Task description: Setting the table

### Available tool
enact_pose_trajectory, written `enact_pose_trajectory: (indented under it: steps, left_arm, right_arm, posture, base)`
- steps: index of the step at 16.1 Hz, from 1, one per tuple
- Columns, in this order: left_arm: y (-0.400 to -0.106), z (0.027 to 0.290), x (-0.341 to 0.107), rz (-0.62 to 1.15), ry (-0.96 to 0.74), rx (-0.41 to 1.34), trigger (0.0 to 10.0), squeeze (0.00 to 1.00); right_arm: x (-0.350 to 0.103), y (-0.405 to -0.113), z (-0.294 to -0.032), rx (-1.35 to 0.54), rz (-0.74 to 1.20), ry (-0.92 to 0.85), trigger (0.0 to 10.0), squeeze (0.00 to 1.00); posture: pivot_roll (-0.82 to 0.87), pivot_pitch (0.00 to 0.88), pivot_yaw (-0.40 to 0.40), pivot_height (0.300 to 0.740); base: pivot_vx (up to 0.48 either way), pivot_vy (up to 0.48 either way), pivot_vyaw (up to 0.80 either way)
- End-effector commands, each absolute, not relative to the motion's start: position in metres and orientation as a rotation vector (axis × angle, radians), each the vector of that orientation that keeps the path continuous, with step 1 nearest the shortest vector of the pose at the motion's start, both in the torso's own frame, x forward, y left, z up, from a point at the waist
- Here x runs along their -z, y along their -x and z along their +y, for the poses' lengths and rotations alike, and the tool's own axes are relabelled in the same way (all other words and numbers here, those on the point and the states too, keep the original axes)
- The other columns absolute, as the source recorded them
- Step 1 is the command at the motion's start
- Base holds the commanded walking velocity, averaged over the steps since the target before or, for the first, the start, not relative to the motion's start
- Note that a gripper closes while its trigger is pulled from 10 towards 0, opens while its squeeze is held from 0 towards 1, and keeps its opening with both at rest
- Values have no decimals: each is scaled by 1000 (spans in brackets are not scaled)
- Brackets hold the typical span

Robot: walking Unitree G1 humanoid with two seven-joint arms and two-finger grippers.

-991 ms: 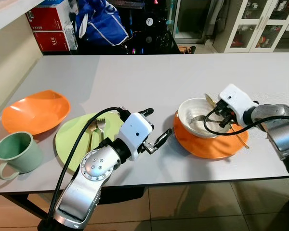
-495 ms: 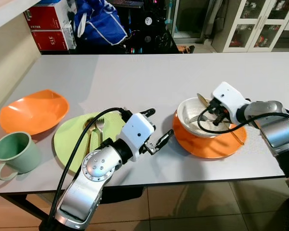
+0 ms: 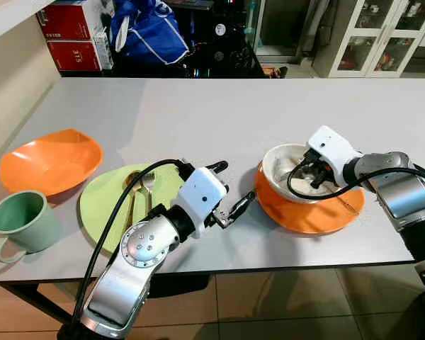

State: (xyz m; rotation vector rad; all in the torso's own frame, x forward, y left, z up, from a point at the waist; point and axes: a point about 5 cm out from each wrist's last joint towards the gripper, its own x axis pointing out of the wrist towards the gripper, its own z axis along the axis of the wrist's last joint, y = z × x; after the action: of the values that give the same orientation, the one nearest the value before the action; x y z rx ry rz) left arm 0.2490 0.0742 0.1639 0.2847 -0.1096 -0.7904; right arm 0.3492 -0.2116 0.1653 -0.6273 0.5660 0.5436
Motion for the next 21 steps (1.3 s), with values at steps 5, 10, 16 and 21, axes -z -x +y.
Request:
enact_pose_trajectory:
  steps: [5,10,16,21]
  left_arm:
    - [-244,72,-164,-108,-295,810,10000,0]
    - [-244,78,-168,-120,-278,772,10000,0]
    - [-260,115,-186,-135,-236,450,10000,0]
    - [-252,119,-191,-110,-198,428,10000,0]
  right_arm:
    - [-180,-350,-213,-554,543,652,10000,1000]
    - [-247,-343,-214,-505,316,555,10000,0]
    - [-285,-301,-195,-404,4,203,10000,0]
    - [-234,-254,-146,-295,-59,-126,10000,0]
  posture:
    - [-93,0,-30,740]
    - [-72,0,-48,740]
    - [-70,0,-18,740]
    - [-51,1,32,740]
  base:
    - [0,0,0]
    - [0,0,0]
    - [0,0,0]
    - [0,0,0]
